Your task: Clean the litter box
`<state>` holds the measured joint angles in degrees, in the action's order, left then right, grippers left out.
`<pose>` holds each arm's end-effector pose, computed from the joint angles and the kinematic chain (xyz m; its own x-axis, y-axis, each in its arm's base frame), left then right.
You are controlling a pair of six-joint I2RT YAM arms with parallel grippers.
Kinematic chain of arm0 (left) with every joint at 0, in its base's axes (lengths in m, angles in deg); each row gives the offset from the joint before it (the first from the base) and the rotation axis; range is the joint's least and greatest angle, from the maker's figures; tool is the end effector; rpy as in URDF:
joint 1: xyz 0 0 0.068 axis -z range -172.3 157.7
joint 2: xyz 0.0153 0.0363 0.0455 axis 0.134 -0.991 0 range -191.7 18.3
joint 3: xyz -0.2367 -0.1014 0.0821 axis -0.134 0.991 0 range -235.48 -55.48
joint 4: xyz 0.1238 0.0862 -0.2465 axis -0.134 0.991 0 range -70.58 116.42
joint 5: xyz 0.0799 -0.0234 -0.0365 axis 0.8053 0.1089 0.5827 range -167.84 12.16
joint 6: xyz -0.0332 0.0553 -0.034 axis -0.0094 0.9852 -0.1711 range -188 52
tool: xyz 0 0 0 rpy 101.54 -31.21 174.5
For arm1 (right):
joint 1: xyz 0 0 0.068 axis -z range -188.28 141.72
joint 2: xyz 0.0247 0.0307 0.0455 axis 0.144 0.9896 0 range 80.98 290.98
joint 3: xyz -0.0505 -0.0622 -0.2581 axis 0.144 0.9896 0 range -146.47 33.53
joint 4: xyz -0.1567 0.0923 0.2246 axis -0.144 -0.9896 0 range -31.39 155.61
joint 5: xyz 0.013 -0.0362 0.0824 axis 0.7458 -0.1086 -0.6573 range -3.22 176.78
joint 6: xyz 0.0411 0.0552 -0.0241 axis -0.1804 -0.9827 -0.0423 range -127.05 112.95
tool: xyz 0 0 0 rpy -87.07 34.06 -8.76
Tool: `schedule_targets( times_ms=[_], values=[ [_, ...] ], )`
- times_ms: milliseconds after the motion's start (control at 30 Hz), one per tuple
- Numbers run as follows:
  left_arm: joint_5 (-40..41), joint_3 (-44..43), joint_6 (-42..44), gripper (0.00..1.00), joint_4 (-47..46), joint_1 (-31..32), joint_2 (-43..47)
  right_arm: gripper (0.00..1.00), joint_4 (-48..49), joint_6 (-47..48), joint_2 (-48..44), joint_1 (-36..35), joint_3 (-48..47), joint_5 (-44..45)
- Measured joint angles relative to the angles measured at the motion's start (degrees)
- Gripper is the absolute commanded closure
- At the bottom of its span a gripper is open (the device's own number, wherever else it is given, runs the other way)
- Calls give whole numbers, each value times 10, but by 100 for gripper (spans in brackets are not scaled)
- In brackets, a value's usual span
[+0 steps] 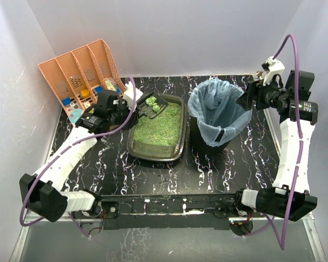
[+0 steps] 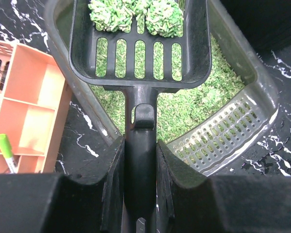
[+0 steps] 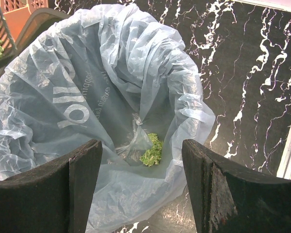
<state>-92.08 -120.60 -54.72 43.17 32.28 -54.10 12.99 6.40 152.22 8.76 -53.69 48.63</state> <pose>0.2979 -0.1526 0.3191 -0.3196 0.3908 -0.8632 0.6865 0.7234 0.0734 0.2794 -0.0465 0.4216 -0.4983 -0.0386 -0.8662 -0.3695 0.9132 0.1719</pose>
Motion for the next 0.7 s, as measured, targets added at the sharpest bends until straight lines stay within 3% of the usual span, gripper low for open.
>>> schedule_targets(
  times_ms=[433,700],
  values=[
    [-2,-226,4,100,132,4,-35,27,0,0,0,0,0,-3],
    [5,-374,-7,100,188,40,-113,27,-1,0,1,0,0,-4]
  ],
)
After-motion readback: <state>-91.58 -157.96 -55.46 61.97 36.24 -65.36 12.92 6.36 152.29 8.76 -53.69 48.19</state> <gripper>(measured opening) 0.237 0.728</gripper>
